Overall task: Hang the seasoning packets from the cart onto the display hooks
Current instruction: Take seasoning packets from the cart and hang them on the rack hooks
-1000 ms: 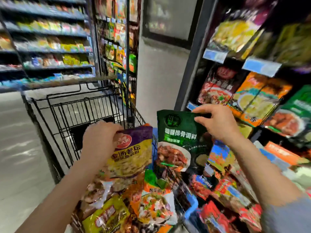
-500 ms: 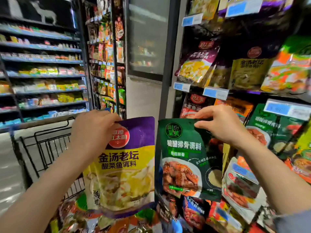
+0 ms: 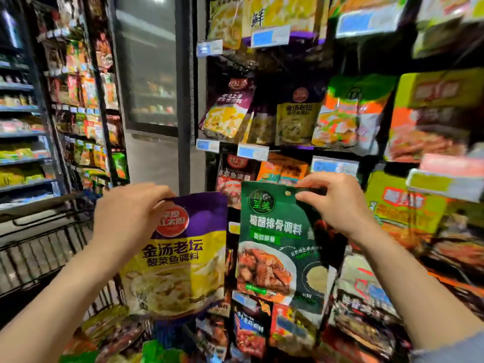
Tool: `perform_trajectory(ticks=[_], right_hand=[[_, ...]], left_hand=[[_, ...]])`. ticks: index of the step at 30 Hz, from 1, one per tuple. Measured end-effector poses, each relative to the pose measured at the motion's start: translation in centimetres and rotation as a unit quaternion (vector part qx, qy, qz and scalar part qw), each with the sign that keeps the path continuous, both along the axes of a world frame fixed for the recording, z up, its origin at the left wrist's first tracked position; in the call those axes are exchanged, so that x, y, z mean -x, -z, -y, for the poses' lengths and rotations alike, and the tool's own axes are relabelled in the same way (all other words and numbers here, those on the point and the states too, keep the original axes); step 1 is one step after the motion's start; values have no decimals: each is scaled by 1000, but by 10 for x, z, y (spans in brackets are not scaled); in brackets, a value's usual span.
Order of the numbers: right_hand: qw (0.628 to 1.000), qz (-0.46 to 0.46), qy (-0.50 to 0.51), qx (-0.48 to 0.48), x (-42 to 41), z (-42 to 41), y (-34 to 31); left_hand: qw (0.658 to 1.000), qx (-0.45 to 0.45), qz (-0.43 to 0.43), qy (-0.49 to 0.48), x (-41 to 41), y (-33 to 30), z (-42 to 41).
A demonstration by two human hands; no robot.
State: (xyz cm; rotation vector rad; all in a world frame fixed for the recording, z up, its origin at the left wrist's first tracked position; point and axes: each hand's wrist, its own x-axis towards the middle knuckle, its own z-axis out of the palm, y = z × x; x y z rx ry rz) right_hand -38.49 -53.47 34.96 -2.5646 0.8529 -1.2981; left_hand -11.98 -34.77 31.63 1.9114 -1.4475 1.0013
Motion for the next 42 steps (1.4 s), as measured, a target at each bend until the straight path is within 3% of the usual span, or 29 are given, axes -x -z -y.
perform_trajectory(ticks=[7, 12, 19, 28, 37, 42], right_hand=[[994, 23, 99, -33, 67, 29, 8], [991, 50, 89, -84, 93, 51, 19], [990, 72, 38, -116, 101, 93, 29], [977, 121, -50, -166, 77, 163, 50], [961, 209, -121, -138, 62, 225, 61], [956, 198, -183, -119, 53, 240, 62]], left_hand=[[997, -4, -30, 75, 33, 7, 65], [991, 9, -47, 124, 63, 14, 104], [991, 18, -40, 123, 84, 20, 137], [997, -18, -51, 56, 90, 37, 168], [996, -73, -47, 11, 92, 56, 195], [995, -77, -56, -9, 96, 57, 204]])
